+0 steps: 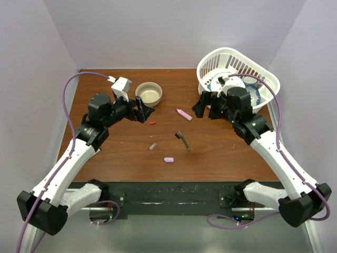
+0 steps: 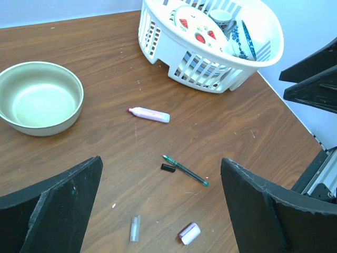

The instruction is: Insert the pens into the pen caps

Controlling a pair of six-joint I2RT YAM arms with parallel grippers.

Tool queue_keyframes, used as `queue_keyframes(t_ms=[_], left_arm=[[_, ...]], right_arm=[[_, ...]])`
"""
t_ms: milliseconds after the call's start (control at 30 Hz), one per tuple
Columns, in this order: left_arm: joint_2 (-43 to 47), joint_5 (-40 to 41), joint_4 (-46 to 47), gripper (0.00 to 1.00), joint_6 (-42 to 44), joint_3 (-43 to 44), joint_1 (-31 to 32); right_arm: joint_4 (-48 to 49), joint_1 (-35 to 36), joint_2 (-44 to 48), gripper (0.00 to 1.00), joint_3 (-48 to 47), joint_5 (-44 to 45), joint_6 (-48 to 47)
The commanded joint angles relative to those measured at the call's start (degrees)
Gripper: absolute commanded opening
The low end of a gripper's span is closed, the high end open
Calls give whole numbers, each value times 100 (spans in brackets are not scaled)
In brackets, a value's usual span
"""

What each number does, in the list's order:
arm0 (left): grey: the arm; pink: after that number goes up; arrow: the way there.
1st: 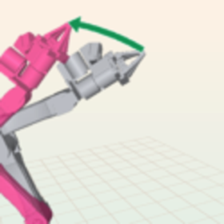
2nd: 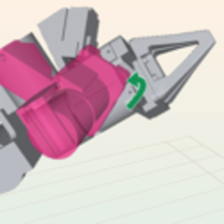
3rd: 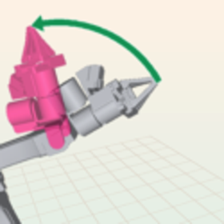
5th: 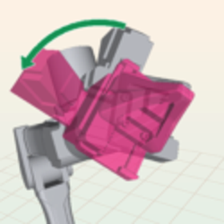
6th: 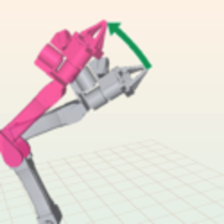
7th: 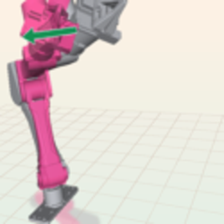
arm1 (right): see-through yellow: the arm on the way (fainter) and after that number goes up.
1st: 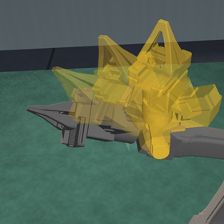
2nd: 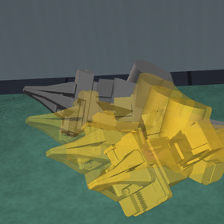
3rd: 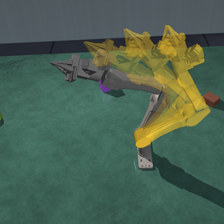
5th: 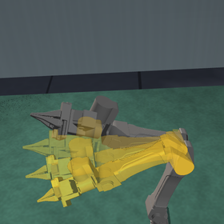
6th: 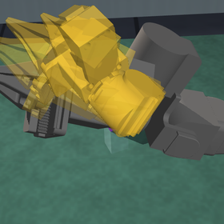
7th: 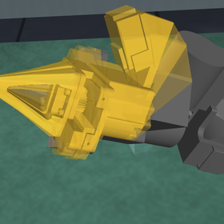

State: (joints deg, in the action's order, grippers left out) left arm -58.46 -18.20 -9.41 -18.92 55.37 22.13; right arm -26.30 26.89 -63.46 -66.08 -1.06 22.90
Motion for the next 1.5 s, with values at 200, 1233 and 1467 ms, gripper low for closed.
queue_keyframes(t_ms=[200,1233,1467], left_arm=[[238,999,-43,100,-77,61,-33],[1205,2690,-61,100,-16,-264,-33],[1161,2392,-61,100,20,-238,-33]], right_arm=[[-32,-9,-87,99,-352,45,-215],[-1535,571,-6283,50,-4184,845,-3291],[-1439,466,-6459,51,-4123,801,-3344]])
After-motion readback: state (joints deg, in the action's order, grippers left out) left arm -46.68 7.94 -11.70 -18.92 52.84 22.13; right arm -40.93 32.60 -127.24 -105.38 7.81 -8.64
